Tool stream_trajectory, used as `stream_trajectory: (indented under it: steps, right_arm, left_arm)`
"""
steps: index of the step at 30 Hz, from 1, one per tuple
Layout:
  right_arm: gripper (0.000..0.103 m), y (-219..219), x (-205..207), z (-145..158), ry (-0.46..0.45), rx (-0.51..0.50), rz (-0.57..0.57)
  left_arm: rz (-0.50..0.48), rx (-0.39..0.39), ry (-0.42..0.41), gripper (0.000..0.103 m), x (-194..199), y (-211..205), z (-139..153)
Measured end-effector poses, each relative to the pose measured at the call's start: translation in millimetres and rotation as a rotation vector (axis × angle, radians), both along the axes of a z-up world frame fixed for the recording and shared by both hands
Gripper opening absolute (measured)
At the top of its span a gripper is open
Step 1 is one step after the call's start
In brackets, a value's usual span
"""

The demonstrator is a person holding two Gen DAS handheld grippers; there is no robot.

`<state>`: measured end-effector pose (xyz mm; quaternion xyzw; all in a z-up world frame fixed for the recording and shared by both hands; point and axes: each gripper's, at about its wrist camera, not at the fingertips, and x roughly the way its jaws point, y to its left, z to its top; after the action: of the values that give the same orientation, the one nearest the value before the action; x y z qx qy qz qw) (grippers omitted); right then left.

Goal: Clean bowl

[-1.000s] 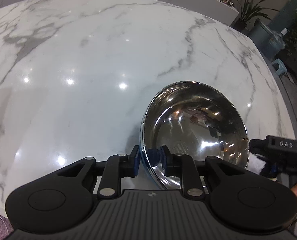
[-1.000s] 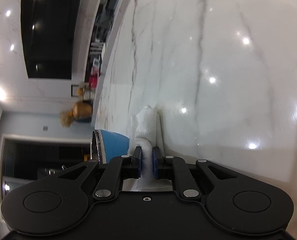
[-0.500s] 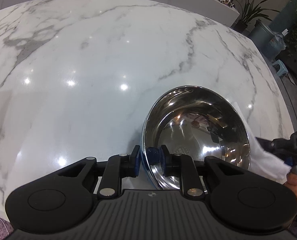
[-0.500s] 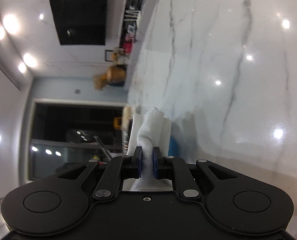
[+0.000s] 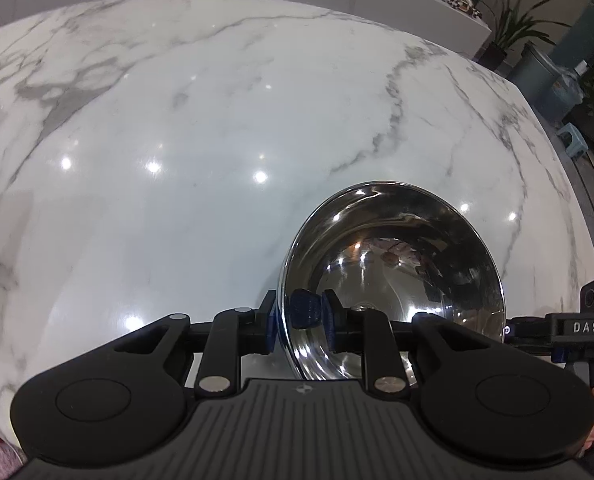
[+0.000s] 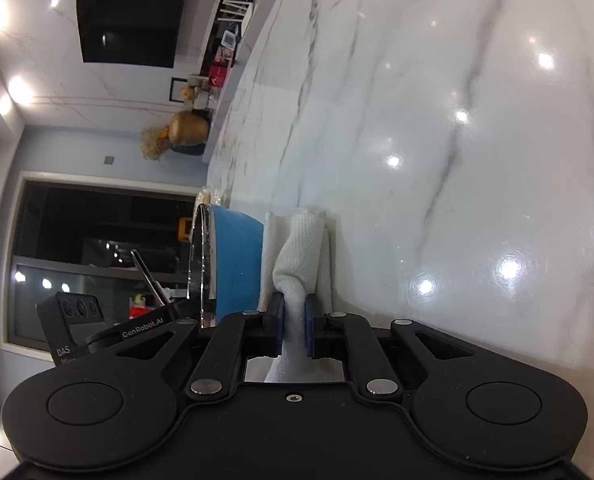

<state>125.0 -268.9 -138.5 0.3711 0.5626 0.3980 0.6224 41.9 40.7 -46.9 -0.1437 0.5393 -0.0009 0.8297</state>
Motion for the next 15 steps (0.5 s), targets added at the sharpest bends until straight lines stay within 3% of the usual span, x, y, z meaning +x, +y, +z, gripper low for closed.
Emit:
stream_trajectory:
  steps: [5,9,11,15]
  right_arm:
    - [0.009,2.2,-1.3,1.3,-0.005,-0.016,-0.001]
    - [0.009,2.9,-2.1,1.3,-0.005,-0.020,-0.006]
    - [0.009,4.4,-2.0,2.6,-0.006,-0.025,-0.009]
    - [0.010,7.5,-2.2,6.9,-0.016,-0.037,-0.013]
  left_arm:
    - [0.016,-0.026,0.029,0.034,-9.5,3.8,1.5]
    - [0.012,-0.041,0.039,0.034,-15.7,6.7,1.7]
    - [0.004,-0.028,0.035,0.023,-17.4,5.9,2.2]
    - [-0.025,0.000,0.025,0.017,-15.3,1.6,4.4]
